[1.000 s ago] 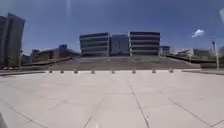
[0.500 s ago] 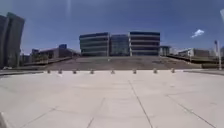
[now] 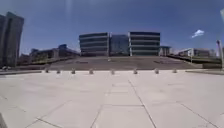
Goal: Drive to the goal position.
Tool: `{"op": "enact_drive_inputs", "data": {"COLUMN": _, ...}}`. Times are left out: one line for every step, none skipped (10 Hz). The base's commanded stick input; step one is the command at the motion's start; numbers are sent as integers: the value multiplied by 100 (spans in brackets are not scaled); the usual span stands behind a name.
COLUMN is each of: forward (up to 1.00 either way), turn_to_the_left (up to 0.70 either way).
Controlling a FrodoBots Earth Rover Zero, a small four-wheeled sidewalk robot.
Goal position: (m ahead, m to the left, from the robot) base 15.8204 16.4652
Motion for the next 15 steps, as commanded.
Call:
{"op": "enact_drive_inputs", "data": {"forward": 70, "turn_to_the_left": 0}}
{"op": "enact_drive_inputs", "data": {"forward": 70, "turn_to_the_left": 0}}
{"op": "enact_drive_inputs", "data": {"forward": 70, "turn_to_the_left": 0}}
{"op": "enact_drive_inputs", "data": {"forward": 70, "turn_to_the_left": 2}}
{"op": "enact_drive_inputs", "data": {"forward": 70, "turn_to_the_left": 9}}
{"op": "enact_drive_inputs", "data": {"forward": 70, "turn_to_the_left": 16}}
{"op": "enact_drive_inputs", "data": {"forward": 70, "turn_to_the_left": 23}}
{"op": "enact_drive_inputs", "data": {"forward": 70, "turn_to_the_left": 5}}
{"op": "enact_drive_inputs", "data": {"forward": 70, "turn_to_the_left": 2}}
{"op": "enact_drive_inputs", "data": {"forward": 70, "turn_to_the_left": 1}}
{"op": "enact_drive_inputs", "data": {"forward": 70, "turn_to_the_left": 0}}
{"op": "enact_drive_inputs", "data": {"forward": 70, "turn_to_the_left": 0}}
{"op": "enact_drive_inputs", "data": {"forward": 70, "turn_to_the_left": 0}}
{"op": "enact_drive_inputs", "data": {"forward": 70, "turn_to_the_left": 0}}
{"op": "enact_drive_inputs", "data": {"forward": 70, "turn_to_the_left": 0}}
